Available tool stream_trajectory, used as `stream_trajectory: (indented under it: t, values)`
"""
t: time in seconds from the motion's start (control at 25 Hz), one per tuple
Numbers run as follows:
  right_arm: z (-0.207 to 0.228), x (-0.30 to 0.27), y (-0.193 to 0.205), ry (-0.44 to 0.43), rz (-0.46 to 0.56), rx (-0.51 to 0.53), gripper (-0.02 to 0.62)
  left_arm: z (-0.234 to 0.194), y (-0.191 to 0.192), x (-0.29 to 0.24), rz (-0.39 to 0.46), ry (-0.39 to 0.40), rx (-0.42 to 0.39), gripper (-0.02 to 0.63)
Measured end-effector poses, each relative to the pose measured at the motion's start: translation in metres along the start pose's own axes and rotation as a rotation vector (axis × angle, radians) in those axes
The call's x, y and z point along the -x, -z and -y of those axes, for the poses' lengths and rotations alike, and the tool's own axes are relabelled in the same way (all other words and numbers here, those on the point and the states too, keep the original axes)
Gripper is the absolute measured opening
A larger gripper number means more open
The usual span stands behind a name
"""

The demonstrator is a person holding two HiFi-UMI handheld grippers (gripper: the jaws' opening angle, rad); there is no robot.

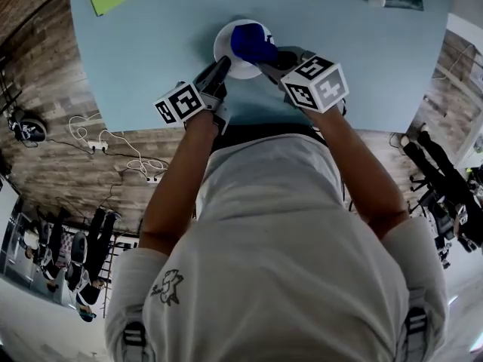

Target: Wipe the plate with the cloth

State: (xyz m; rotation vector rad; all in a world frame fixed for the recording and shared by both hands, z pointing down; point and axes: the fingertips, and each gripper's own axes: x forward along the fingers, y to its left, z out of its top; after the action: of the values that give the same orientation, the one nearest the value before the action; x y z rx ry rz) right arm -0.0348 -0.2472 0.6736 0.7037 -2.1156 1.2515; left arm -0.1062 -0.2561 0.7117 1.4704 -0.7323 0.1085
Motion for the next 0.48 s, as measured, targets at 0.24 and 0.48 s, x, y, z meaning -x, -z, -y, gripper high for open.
stream_trajectory:
  t: [0.24, 0.48]
  values:
    - [-0.001, -0.011, 0.004, -0.020, -0.009, -0.038, 0.060, -0.010, -0.009, -0.008, -0.004, -0.012, 0.021, 0.020]
    - [-0.002, -0.019, 0.011, -0.022, -0.030, -0.050, 0.060, -0.019, -0.013, -0.009, 0.026, -0.051, 0.042, 0.074]
